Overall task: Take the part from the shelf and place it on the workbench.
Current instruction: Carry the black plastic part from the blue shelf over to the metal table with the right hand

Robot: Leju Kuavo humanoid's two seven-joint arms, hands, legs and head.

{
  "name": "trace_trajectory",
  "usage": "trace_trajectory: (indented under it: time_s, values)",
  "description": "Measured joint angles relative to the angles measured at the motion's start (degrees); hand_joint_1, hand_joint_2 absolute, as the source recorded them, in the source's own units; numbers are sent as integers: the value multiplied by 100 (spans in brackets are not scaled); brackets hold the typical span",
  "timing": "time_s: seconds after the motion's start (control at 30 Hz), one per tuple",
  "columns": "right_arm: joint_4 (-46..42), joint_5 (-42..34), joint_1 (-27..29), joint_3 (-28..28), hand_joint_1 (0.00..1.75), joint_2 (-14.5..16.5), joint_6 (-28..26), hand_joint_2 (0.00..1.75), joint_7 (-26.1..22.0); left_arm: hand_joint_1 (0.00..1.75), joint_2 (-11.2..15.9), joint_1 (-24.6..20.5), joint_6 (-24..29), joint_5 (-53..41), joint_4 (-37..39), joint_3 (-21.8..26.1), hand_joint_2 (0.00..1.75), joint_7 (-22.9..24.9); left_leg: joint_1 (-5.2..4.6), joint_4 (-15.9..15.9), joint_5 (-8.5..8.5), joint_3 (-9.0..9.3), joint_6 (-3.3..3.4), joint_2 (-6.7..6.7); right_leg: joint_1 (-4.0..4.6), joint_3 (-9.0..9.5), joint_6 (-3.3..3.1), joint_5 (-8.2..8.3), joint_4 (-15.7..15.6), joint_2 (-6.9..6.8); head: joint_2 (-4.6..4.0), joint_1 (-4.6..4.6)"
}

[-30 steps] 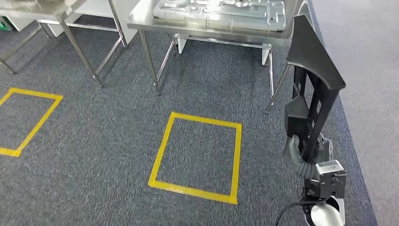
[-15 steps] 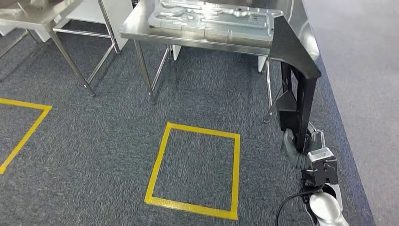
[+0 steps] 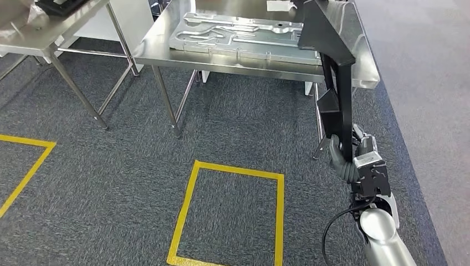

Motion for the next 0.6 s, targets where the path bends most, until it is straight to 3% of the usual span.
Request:
trace_trajectory:
  time_s: [0.03, 0.07, 0.1, 0.17, 0.2, 0.23, 0.27, 0.3, 0.33, 0.37, 0.43, 0.5, 0.53, 0.57, 0.6]
  values:
    - [44, 34, -95, 2, 175, 15, 64, 175, 69, 0, -1, -8, -12, -10, 0, 0, 0, 11, 7, 386, -37, -263, -2, -4, 0, 84, -22, -54, -18, 3, 0, -1]
    - [123, 83, -219, 5, 175, 31, 139, 175, 157, 0, -2, -9, -26, -22, 0, -1, 0, 27, 10, 734, -183, -569, -4, -4, 2, 161, -34, -119, -26, 16, 0, -2]
    - [243, 154, -389, 9, 175, 48, 232, 175, 277, 0, -4, 2, -42, -35, 0, -1, 0, 52, 12, 975, -440, -871, -10, -3, 0, 236, -38, -191, -30, 38, 0, -2]
    - [583, 351, -841, 13, 175, 87, 441, 175, 574, 0, -7, 31, -60, -63, 0, -1, 0, 115, 15, 1012, -915, -1320, -22, -2, -10, 397, -22, -343, -31, 94, 0, -3]
    - [796, 472, -1115, 14, 175, 112, 546, 175, 733, 0, -8, 39, -59, -75, 0, -1, 0, 143, 16, 818, -933, -1453, -20, 0, -17, 491, -7, -425, -31, 114, 0, -3]
    - [1016, 594, -1395, 19, 175, 145, 637, 175, 878, 0, -8, 48, -54, -84, 0, -1, 0, 165, 16, 518, -682, -1533, -15, 8, -23, 581, 14, -515, -34, 124, 0, -3]
    - [1253, 719, -1682, 27, 175, 182, 719, 175, 1004, 0, -9, 55, -48, -90, 0, 2, 0, 184, 10, 179, -173, -1580, -3, 23, -21, 681, 40, -610, -25, 131, 0, -3]
    - [1482, 831, -1956, 42, 175, 227, 794, 175, 1114, 0, -11, 60, -39, -88, 0, 6, 0, 204, 1, -87, 312, -1592, 19, 42, -14, 767, 74, -701, -35, 141, 0, -3]
    - [1690, 931, -2224, 61, 175, 265, 869, 175, 1215, 0, -14, 59, -29, -84, 0, 10, 0, 220, -15, -265, 689, -1571, 47, 56, -2, 849, 113, -780, -74, 148, 0, -3]
    - [1891, 1019, -2490, 89, 175, 304, 948, 175, 1304, 0, -19, 53, -17, -75, 0, 14, 0, 235, -24, -356, 869, -1530, 88, 57, 7, 926, 160, -803, -80, 155, 0, -2]
    - [2229, 1142, -3040, 158, 175, 375, 1103, 175, 1451, 0, -40, 25, 4, -57, 0, 20, 0, 249, -23, -438, 784, -1361, 176, 32, 6, 843, 248, -600, 185, 148, 0, -1]
    - [2526, 1202, -3555, 239, 175, 444, 1223, 175, 1533, 0, -63, 4, 15, -43, 0, 35, 0, 257, 2, -550, 693, -1138, 244, 5, -5, 357, 296, -212, 962, 94, 0, -1]
    - [2663, 1213, -3752, 279, 175, 476, 1265, 175, 1561, 0, -71, -1, 18, -39, 0, 45, 0, 260, 13, -614, 620, -994, 261, -13, -15, 35, 313, -162, 1348, 59, 0, 0]
    - [2779, 1214, -3894, 314, 175, 503, 1286, 175, 1576, 0, -73, -2, 20, -36, 0, 54, 0, 260, 19, -677, 532, -828, 273, -36, -21, -253, 322, -264, 1602, 37, 0, -1]
    - [2875, 1215, -3980, 345, 175, 525, 1299, 175, 1589, 0, -76, 2, 21, -34, 0, 60, 0, 261, 21, -740, 438, -649, 275, -68, -28, -490, 331, -499, 1704, 27, 0, 1]
